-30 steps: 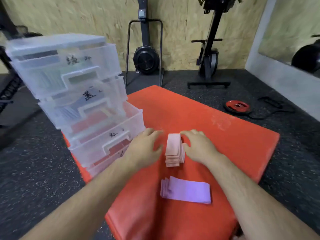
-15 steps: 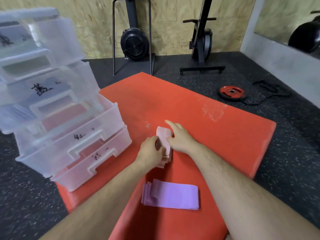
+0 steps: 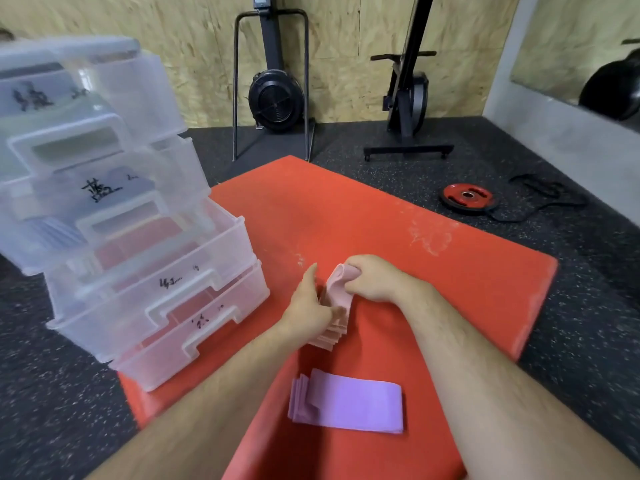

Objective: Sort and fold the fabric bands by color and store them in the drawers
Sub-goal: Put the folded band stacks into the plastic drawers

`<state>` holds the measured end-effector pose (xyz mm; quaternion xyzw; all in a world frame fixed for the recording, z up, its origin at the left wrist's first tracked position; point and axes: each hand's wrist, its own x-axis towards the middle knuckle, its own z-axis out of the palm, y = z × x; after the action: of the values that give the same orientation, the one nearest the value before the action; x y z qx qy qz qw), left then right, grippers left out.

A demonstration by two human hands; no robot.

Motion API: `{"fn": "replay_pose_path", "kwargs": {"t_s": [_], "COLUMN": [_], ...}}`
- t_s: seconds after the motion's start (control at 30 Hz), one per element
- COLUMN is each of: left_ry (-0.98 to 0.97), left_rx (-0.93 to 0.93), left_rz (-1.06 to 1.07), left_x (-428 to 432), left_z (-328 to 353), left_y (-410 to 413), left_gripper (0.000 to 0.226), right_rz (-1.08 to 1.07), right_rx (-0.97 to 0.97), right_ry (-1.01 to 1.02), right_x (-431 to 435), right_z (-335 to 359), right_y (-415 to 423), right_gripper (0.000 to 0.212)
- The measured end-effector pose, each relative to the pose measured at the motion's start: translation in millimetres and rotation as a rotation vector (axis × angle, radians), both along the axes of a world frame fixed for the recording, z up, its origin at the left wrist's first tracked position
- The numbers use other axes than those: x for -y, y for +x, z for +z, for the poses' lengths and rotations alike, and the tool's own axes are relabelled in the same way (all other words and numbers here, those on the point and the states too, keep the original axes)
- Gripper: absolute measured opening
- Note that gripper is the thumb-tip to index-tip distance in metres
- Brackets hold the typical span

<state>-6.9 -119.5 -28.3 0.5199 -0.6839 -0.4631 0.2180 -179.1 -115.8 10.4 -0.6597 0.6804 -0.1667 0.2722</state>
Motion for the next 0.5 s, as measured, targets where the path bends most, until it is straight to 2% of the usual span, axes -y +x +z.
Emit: {"fn": "replay_pose_path", "kwargs": {"t_s": [0.07,0.13,0.2,0.33,0.4,0.5], "left_ry": [0.055,0.022,0.012,-0.002,-0.092,-0.259], "left_rx": [-0.082,-0.074,-0.103,-0.166,-0.118,0.02], "left_rz": [-0.059,-0.103,-0.109,-0.101,-0.11,-0.092], "left_x": [-1,-3,-9,-25,-33,-45], "left_z": [6,15,25,51,70,99], "left_y": [-2,-2,0,20,40,80], "left_gripper": [0.087,0.049,0.026,0.025,0.029,0.02], "right_rz": [-0.007,-0.01,-0.017,-0.032,-0.041,0.001], "right_rx": [0.051,0.109,0.172,0.238,0.254,0.237], "right_ry": [-0.035,-0.09,-0.154,-0.272,-0.346,-0.454], "right_x": [-8,-16,-23,-38,-44,-50], "right_z": [10,20,32,56,66,78], "right_y": [-3,-6,-7,-1,7,31], "right_gripper": [0.009,0.008,0.008,0.015,0.014,0.011]}}
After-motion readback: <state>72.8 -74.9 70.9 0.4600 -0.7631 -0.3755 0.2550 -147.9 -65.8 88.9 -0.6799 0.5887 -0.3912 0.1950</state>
